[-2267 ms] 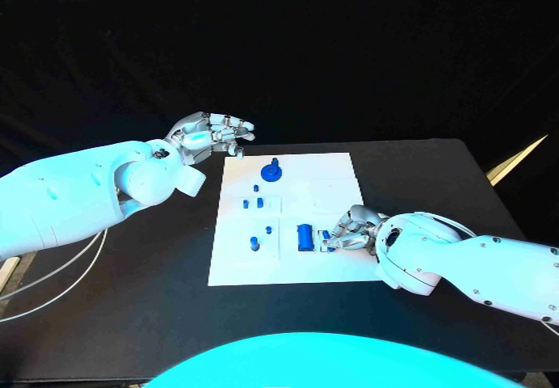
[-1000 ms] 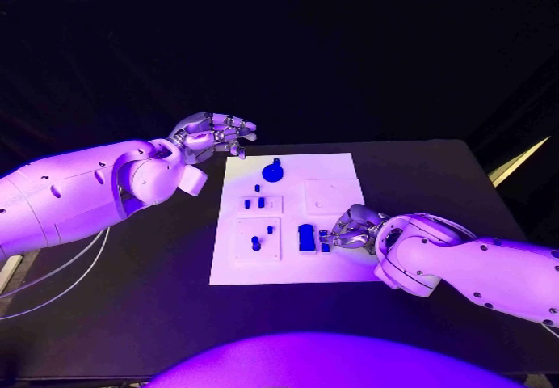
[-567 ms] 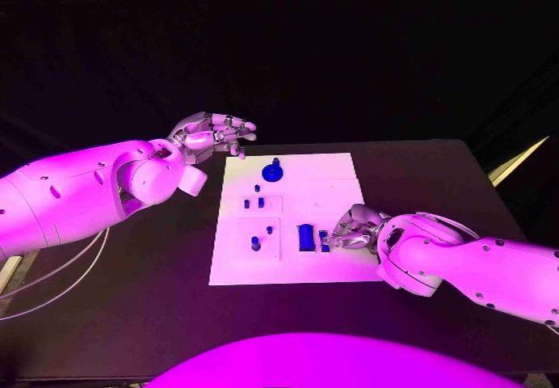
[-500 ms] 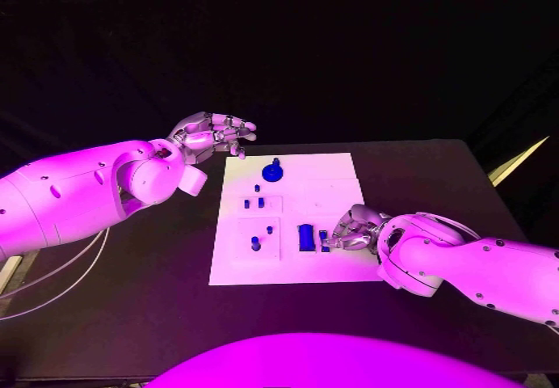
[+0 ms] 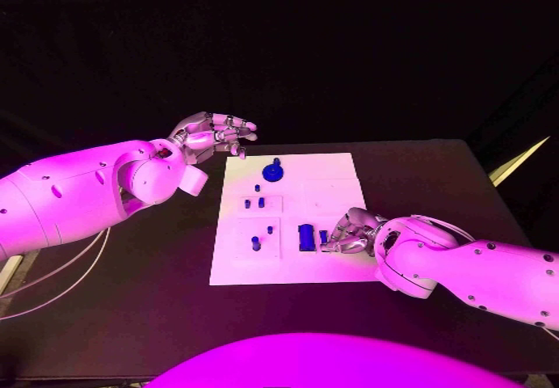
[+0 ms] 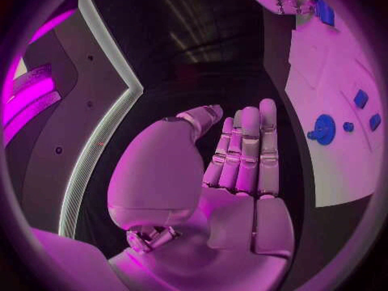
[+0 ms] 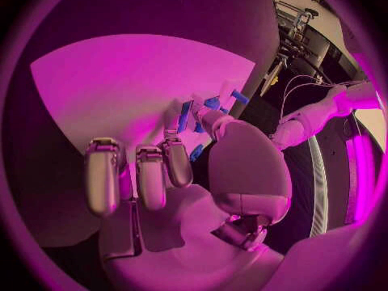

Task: Assemble the parts on the task board

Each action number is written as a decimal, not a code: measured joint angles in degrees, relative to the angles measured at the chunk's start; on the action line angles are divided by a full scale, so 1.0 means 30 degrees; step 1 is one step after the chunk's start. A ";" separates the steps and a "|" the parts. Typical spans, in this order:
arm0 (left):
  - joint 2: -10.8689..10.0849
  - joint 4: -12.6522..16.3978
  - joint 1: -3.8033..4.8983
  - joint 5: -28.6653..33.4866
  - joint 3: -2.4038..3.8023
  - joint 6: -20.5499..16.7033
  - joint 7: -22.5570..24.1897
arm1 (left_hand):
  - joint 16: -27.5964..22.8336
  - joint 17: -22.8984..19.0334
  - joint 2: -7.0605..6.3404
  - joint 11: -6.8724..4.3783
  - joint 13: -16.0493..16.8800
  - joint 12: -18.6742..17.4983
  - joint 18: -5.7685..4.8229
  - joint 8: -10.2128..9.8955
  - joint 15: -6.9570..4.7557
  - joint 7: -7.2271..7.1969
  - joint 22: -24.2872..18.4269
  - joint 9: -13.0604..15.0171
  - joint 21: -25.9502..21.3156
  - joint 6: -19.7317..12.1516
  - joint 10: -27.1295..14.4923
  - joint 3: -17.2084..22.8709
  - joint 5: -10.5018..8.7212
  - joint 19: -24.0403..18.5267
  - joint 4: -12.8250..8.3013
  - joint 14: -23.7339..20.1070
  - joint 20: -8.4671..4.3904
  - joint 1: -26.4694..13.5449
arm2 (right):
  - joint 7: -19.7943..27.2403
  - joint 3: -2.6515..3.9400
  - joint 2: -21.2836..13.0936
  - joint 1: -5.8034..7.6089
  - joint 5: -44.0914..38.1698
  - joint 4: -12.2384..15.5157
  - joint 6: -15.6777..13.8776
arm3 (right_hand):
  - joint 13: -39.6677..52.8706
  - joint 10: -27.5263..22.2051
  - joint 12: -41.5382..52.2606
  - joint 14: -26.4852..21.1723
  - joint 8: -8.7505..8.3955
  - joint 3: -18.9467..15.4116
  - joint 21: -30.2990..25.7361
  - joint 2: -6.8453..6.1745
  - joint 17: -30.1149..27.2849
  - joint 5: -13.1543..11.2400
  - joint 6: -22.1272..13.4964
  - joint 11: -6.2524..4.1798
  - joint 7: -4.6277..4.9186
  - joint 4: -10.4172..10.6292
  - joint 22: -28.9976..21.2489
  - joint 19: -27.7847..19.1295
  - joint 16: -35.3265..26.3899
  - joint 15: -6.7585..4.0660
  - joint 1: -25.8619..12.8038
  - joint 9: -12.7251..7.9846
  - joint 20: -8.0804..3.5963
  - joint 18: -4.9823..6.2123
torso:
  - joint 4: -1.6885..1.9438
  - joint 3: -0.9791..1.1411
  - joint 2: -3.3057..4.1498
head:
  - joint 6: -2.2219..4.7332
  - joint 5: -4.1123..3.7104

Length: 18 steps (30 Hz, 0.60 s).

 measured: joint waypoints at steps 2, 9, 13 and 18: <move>-0.0011 0.0000 -0.0001 0.0000 -0.0002 -0.0001 -0.0001 | 0.0000 0.0000 0.0000 0.0000 0.0000 0.0000 -0.0001 0.0000 0.0000 0.0000 0.0000 0.0000 0.0000 0.0001 0.0000 0.0000 0.0000 -0.0008 0.0000 0.0000 -0.0001 0.0000 | -0.0013 0.0004 0.0030 -0.0030 -0.0091 -0.0123 -0.0034 | 0.0000 -0.0001 0.0000 0.0000 0.0135 0.0000 0.0000 0.0000 0.0000 -0.0001 0.0381 -0.0001 -0.0073 0.0000 0.0001 0.0000 0.0000 0.0000 0.0000 0.0126 0.0000 0.0000 | 0.0002 0.0000 0.0000 | 0.0000 0.0011; -0.0025 0.0004 -0.0003 0.0000 -0.0003 -0.0007 -0.0014 | 0.0000 0.0001 0.0000 0.0001 0.0000 0.0000 -0.0001 0.0000 0.0000 0.0000 -0.0005 0.0003 0.0000 0.0000 -0.0001 0.0000 0.0000 -0.0006 0.0000 0.0000 -0.0002 0.0000 | 0.0014 0.0023 0.0047 -0.0059 -0.0293 -0.0407 -0.0206 | 0.0000 -0.0001 0.0000 0.0000 0.0435 -0.0081 0.0000 0.0000 0.0000 -0.0117 0.0440 -0.0001 -0.0108 -0.0079 0.0000 0.0000 0.0000 0.0000 0.0000 0.0639 0.0000 0.0000 | 0.0000 -0.0011 0.0002 | 0.0000 0.0060; -0.0025 0.0003 -0.0005 0.0000 -0.0003 -0.0007 -0.0015 | 0.0000 0.0000 0.0000 0.0001 0.0000 0.0001 0.0000 0.0001 0.0000 0.0000 -0.0006 0.0003 0.0000 0.0000 -0.0001 0.0000 0.0000 -0.0004 0.0000 0.0000 -0.0002 0.0000 | 0.0127 0.0016 0.0042 -0.0085 -0.0327 -0.0426 -0.0310 | 0.0000 -0.0001 0.0000 0.0000 0.0435 -0.0082 0.0000 0.0000 0.0000 -0.0117 0.0439 -0.0001 -0.0108 -0.0078 0.0001 0.0000 0.0000 0.0000 0.0000 0.0637 -0.0001 -0.0002 | -0.0011 -0.0009 -0.0005 | 0.0000 0.0062; -0.0025 -0.0018 -0.0017 0.0000 -0.0005 -0.0007 -0.0010 | 0.0000 0.0001 0.0000 0.0001 0.0000 0.0001 0.0000 0.0001 0.0000 0.0000 -0.0006 0.0003 0.0000 0.0000 -0.0001 0.0000 0.0000 -0.0002 0.0000 0.0000 -0.0001 0.0000 | 0.0724 -0.0008 -0.0202 -0.0114 -0.0172 -0.0345 -0.0681 | 0.0000 -0.0001 -0.0001 0.0000 0.0153 -0.0281 -0.0003 0.0000 0.0000 -0.0267 0.0221 0.0000 0.0108 0.0119 0.0001 0.0000 0.0000 0.0000 -0.0002 -0.0236 -0.0001 -0.0001 | -0.0022 -0.0011 -0.0026 | 0.0000 0.0038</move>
